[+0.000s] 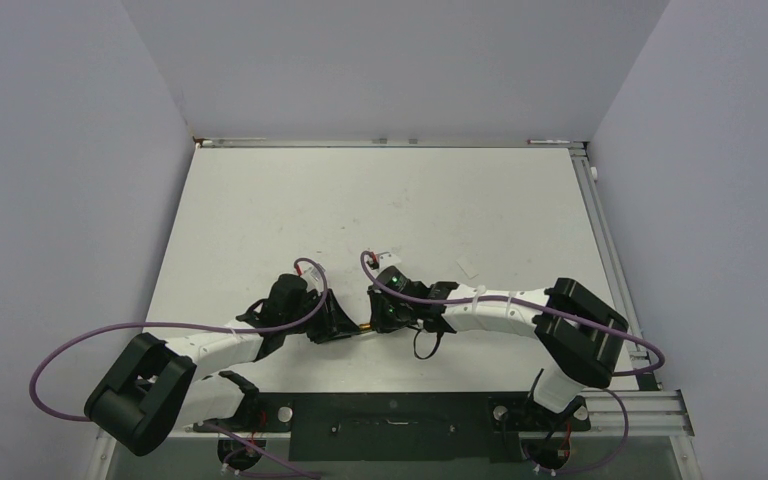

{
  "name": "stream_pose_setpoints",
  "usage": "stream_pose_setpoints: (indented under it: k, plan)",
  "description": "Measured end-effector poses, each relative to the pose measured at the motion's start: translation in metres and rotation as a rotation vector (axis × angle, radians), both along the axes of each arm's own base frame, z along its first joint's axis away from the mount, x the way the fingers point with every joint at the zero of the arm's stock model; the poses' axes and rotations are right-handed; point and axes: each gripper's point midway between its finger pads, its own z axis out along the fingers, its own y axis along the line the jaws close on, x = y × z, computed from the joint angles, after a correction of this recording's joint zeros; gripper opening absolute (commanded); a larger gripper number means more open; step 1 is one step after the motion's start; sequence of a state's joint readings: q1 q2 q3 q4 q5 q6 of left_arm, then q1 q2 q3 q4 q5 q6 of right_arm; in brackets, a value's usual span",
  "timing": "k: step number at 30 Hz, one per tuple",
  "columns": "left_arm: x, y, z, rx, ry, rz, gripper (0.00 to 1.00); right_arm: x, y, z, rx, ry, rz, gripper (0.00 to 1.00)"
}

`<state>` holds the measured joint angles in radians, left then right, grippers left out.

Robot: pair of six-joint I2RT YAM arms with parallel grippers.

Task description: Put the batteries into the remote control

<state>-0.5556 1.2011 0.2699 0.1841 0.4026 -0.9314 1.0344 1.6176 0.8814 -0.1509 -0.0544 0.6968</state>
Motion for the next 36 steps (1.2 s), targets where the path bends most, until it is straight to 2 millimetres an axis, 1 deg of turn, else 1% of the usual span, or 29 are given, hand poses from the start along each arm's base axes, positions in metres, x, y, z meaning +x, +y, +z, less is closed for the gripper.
stream_pose_setpoints:
  k: [9, 12, 19, 36]
  plan:
    - [0.0000, 0.0001, -0.0008, 0.003, 0.002, -0.001, 0.35, 0.0025, 0.0042, -0.0014, -0.018, 0.004, 0.011, 0.09]
    - [-0.0002, 0.0002, -0.0009, 0.004, 0.001, -0.003, 0.35, 0.0026, 0.0042, -0.0063, -0.035, 0.010, 0.016, 0.09]
    - [-0.0004, 0.0004, -0.0013, 0.006, -0.001, -0.005, 0.35, 0.0031, 0.0053, -0.0070, -0.083, -0.003, 0.026, 0.09]
    - [0.0000, 0.0014, 0.0027, 0.005, -0.015, -0.003, 0.35, 0.0017, 0.0071, -0.0095, -0.348, -0.159, 0.056, 0.09]
